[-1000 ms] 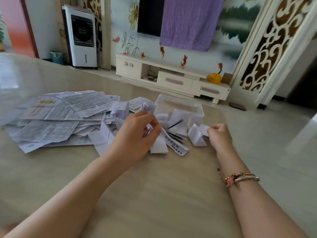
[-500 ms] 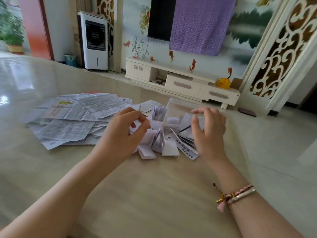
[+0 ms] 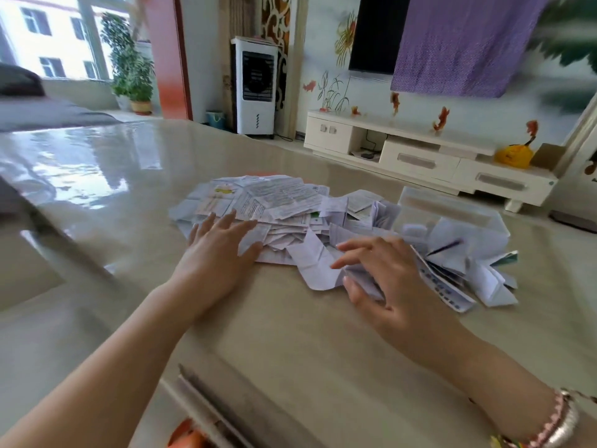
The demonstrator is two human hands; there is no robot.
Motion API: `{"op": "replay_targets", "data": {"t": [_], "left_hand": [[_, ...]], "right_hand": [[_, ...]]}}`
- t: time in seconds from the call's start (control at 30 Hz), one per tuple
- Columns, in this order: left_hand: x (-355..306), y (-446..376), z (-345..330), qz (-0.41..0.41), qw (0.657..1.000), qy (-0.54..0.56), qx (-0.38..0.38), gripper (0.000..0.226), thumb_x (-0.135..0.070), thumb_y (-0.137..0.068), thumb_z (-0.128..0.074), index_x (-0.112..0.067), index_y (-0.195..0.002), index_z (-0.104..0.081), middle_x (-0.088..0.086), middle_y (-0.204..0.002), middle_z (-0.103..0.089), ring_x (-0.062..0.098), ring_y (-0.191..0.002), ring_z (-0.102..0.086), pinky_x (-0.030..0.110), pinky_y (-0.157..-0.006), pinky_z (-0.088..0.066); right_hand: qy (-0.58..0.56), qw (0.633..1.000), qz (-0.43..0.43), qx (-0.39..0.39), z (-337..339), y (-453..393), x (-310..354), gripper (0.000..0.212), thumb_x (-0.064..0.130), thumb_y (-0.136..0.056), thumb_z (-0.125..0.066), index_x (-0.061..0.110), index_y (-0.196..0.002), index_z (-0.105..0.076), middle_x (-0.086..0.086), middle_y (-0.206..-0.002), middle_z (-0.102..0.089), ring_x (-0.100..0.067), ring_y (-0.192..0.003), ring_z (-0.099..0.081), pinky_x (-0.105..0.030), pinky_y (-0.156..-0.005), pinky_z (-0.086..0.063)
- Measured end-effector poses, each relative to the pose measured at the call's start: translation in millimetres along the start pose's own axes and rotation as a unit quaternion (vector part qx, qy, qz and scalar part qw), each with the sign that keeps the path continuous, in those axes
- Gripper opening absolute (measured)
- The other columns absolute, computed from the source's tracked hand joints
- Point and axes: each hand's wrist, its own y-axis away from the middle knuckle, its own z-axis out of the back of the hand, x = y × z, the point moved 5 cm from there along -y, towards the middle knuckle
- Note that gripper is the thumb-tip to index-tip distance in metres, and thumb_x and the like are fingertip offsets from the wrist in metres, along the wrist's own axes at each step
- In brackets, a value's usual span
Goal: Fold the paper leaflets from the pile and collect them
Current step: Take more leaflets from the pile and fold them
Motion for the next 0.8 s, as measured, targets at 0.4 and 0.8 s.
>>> {"op": "replay_targets", "data": {"t": [0.4, 0.8], "left_hand": [[-15, -20, -9, -0.121, 0.992, -0.042, 0.012, 0.048, -0.064, -0.090, -0.035, -0.048, -0.133, -0.048, -0.009, -0.161, -0.008, 0.019, -0.149, 0.007, 0.046, -0.119, 0.009], [-42, -41, -27, -0.153, 0.988, -0.006, 0.025, 0.037, -0.039, -0.101, -0.036, -0.026, -0.130, -0.055, -0.013, -0.142, -0.048, 0.009, -0.145, -0.019, 0.042, -0.118, 0.006]], "right_hand": [[-0.016, 1.000, -0.006, 0.010, -4, 0, -2, 0.024, 0.035, -0.092, -0.045, 0.027, -0.104, -0.064, 0.019, -0.118, -0.052, -0.006, -0.121, -0.040, -0.011, -0.100, -0.024], [-0.029, 0.999, -0.017, 0.016, -3, 1, -7, 0.026, 0.038, -0.092, -0.044, 0.027, -0.106, -0.064, 0.021, -0.119, -0.052, -0.006, -0.123, -0.041, -0.013, -0.101, -0.026]]}}
